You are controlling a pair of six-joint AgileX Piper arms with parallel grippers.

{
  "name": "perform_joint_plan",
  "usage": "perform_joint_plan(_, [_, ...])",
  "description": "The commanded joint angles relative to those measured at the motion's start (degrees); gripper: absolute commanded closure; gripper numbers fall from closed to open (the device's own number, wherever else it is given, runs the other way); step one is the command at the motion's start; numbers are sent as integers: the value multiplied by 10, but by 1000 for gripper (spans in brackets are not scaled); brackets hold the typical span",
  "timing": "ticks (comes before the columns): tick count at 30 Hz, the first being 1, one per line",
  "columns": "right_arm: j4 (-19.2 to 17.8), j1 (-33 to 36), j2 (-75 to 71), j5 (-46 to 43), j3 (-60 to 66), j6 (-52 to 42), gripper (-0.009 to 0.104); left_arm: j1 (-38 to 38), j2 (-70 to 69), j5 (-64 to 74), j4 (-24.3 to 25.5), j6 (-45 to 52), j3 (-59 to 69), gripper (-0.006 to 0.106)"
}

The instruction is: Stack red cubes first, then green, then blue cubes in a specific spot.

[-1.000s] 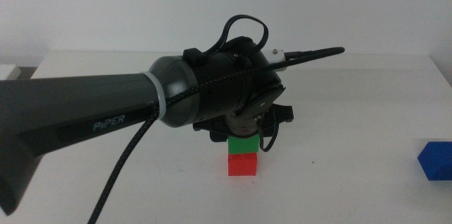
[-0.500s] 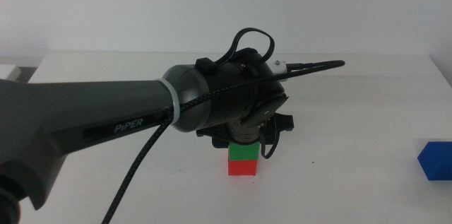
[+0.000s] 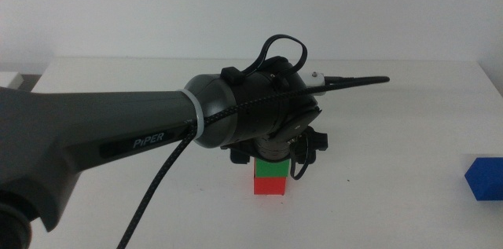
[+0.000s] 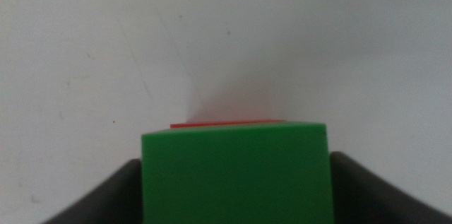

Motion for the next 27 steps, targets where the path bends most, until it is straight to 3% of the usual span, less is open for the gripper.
perform_joint_plan(1, [-4, 2, -2, -6, 2, -6, 2, 0, -2, -3, 6, 15, 1, 7])
perform_joint_plan(5, [-4, 2, -2, -6, 2, -6, 2, 0, -36, -3, 22, 54, 1, 7])
perform_joint_plan(9, [-4, 2, -2, -6, 2, -6, 2, 0, -137, 37, 36, 214, 1, 7])
perform_joint_plan(16, [-4, 2, -2, -6, 2, -6, 2, 7, -391, 108, -56, 419, 20, 7])
perform_joint_plan(23, [-4, 2, -2, -6, 2, -6, 2, 83, -625, 137, -173, 477, 76, 7])
perform_joint_plan(27, [-4, 2, -2, -6, 2, -6, 2, 92, -678, 140, -206, 490, 76, 7])
